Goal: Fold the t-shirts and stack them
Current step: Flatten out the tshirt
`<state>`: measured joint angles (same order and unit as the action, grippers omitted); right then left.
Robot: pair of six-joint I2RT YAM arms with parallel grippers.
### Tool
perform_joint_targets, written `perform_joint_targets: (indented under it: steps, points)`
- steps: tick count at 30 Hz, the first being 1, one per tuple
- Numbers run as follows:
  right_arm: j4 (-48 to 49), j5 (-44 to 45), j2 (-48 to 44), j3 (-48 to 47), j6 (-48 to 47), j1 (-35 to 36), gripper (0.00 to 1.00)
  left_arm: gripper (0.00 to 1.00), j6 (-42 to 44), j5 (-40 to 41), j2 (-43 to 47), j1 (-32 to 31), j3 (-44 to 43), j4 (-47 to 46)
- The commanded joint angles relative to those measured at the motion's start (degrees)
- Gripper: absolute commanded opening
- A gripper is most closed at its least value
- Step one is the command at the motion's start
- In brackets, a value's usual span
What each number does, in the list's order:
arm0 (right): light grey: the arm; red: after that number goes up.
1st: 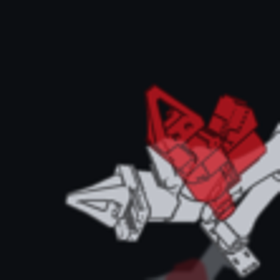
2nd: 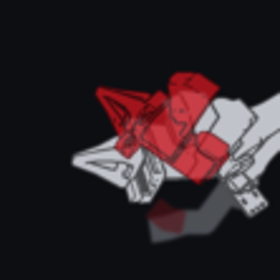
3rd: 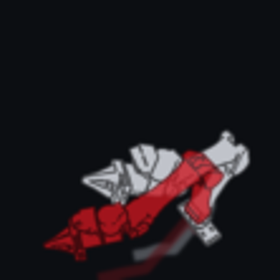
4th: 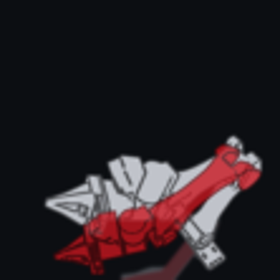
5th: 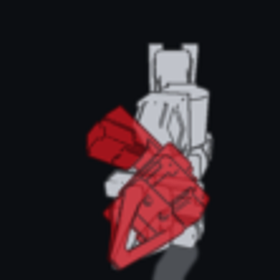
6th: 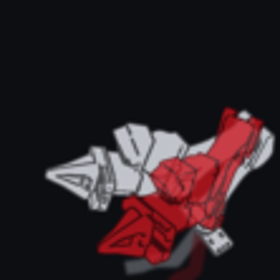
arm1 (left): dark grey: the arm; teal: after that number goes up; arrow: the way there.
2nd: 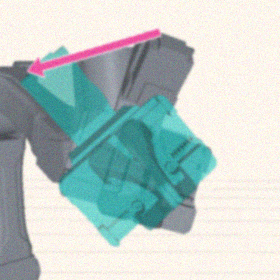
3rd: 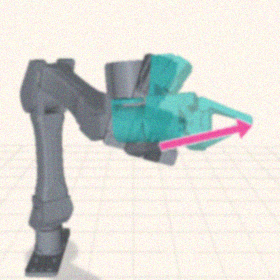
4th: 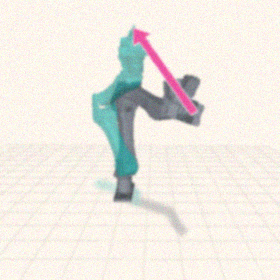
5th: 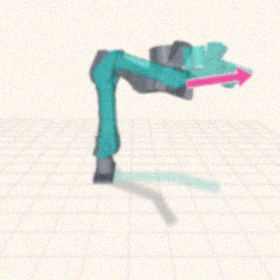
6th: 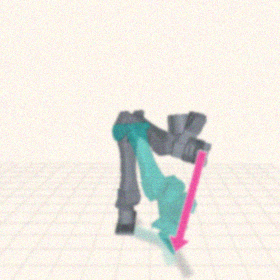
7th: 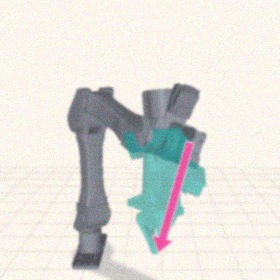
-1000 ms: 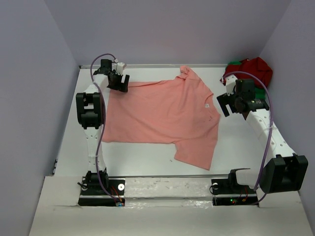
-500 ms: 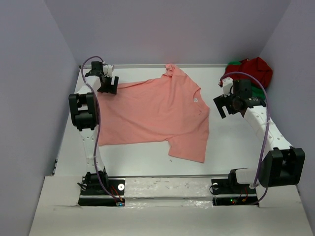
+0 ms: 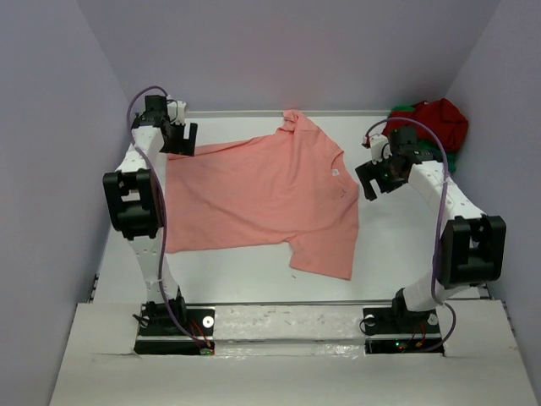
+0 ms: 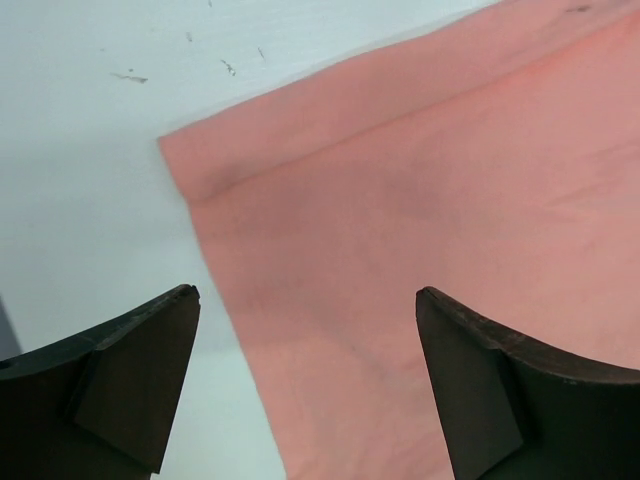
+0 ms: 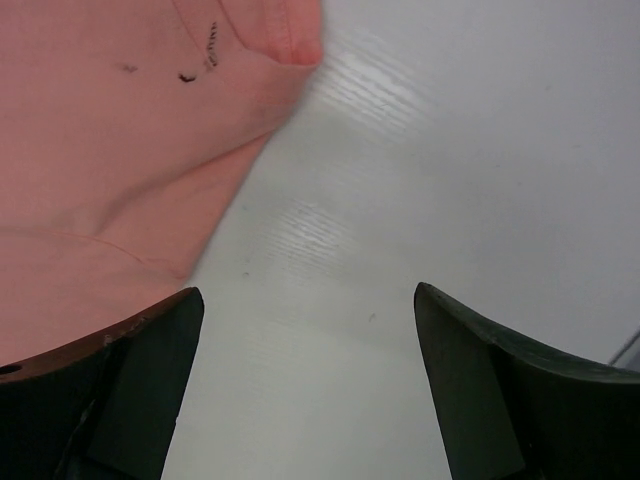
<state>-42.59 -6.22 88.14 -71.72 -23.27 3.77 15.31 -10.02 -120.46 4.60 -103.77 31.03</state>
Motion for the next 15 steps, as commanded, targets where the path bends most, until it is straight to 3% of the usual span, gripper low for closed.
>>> perform_joint_targets:
  steps: [1,8,15]
  points:
    - [-5.4,-6.7,4.5,-3.4,1.2,-0.3,0.89,0.99,1.6,0.6,13.3,0.3,5.9,0.0]
    - [-10.9,-14.8,11.3,-6.8,1.2,-0.3,0.71,0.99,5.9,-0.7,27.2,0.6,23.0,0.7]
    - [-12.3,-19.9,13.7,-6.3,0.7,-0.3,0.70,0.99,8.2,-0.2,35.8,1.4,37.6,0.4]
